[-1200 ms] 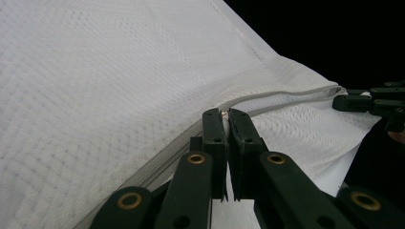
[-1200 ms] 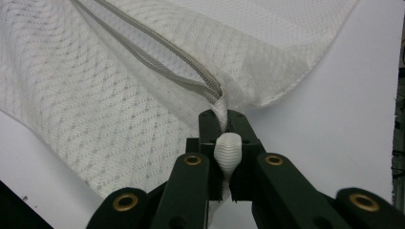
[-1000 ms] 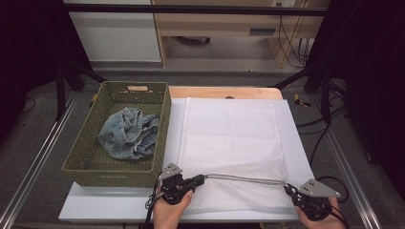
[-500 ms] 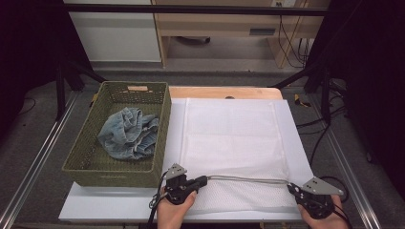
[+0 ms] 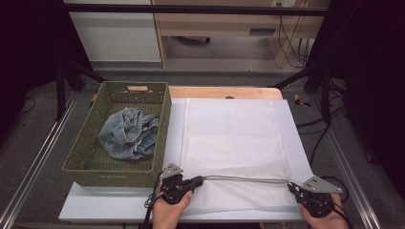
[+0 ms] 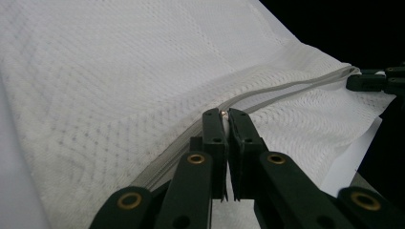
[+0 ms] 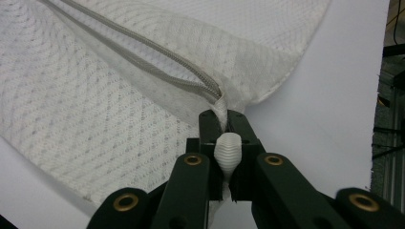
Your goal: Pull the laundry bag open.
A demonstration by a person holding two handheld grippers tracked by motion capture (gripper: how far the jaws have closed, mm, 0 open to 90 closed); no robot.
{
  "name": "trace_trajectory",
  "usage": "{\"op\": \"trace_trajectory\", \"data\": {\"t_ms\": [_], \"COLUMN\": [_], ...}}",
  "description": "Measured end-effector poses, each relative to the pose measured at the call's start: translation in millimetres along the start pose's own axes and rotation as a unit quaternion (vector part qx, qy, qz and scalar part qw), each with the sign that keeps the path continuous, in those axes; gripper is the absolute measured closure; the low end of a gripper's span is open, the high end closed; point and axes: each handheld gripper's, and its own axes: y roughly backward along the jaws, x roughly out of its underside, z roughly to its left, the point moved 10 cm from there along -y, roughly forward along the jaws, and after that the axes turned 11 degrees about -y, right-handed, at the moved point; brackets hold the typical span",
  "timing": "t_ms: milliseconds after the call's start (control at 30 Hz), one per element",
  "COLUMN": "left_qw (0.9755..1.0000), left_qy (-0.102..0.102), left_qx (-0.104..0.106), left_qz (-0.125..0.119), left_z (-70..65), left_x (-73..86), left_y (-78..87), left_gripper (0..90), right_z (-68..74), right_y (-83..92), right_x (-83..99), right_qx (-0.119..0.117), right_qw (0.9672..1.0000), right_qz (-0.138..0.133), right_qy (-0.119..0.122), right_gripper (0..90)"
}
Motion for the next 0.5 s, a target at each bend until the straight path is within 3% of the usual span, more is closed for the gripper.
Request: {"op": "trace_trajectory", "data": {"t_ms": [500], "left_qw": [0.9999], "left_qy": [-0.005], "left_qx": [-0.016], "left_qz": [0.000], "left_z": [4.9], "left_x": [6.0], "left_y": [8.6], "left_gripper": [86.7], "right_z": [-0.3], "right_y": [-0.7], "right_x": [1.0], "right_qx": [0.002], "right_qw": [1.0000], "right_qz": [0.002], "right_qy": [0.002], "right_gripper": [86.7]}}
